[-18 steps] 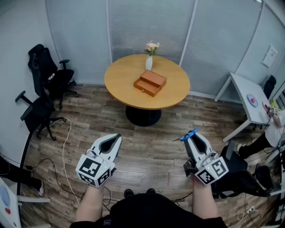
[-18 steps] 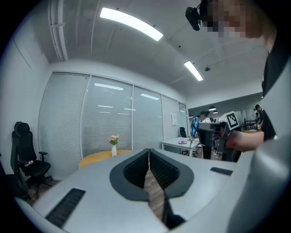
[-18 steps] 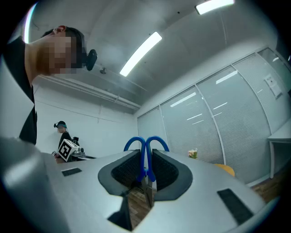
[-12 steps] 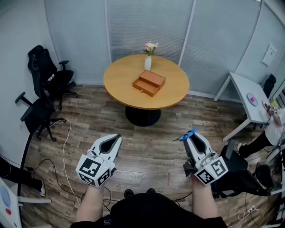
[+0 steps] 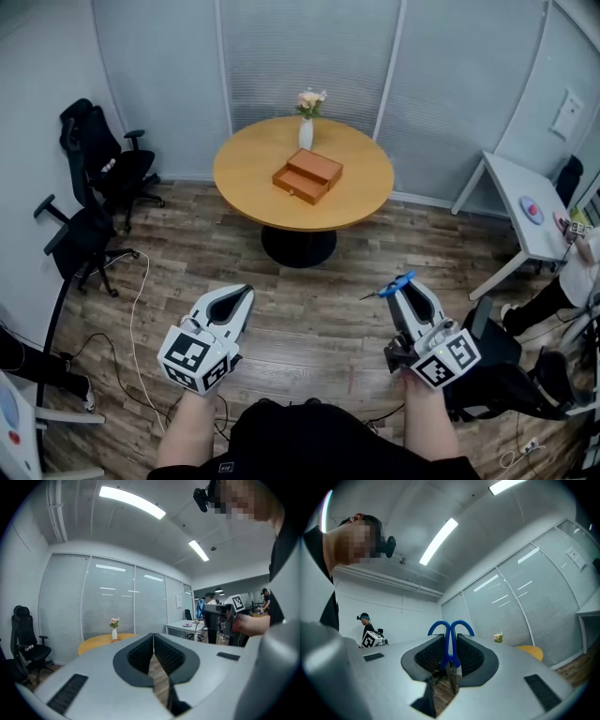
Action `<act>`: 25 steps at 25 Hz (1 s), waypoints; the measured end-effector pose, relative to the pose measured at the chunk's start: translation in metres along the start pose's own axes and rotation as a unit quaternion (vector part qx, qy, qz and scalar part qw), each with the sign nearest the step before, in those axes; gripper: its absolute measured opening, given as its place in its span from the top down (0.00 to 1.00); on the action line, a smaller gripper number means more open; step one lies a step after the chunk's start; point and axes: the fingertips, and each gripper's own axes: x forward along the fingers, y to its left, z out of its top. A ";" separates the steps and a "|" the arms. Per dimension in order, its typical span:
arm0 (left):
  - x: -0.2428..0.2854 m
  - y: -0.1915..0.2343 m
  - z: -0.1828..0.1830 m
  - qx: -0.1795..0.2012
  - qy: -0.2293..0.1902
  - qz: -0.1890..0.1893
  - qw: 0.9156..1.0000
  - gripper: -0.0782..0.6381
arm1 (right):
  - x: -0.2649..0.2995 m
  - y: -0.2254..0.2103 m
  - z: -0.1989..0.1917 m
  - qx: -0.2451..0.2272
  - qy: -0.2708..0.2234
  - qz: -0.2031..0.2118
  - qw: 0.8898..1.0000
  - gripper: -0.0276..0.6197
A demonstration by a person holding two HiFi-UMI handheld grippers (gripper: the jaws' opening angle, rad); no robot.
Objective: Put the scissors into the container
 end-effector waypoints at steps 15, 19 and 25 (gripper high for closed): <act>0.026 0.025 -0.023 -0.026 0.006 0.034 0.999 0.87 | 0.034 -0.039 -0.026 0.018 0.028 0.028 0.999 0.81; 0.050 0.063 -0.029 -0.036 0.004 0.028 0.999 0.87 | 0.068 -0.059 -0.040 0.025 0.038 0.015 0.999 0.81; 0.093 0.133 -0.027 -0.043 0.000 0.010 0.999 0.87 | 0.136 -0.087 -0.051 0.023 0.042 -0.006 0.999 0.81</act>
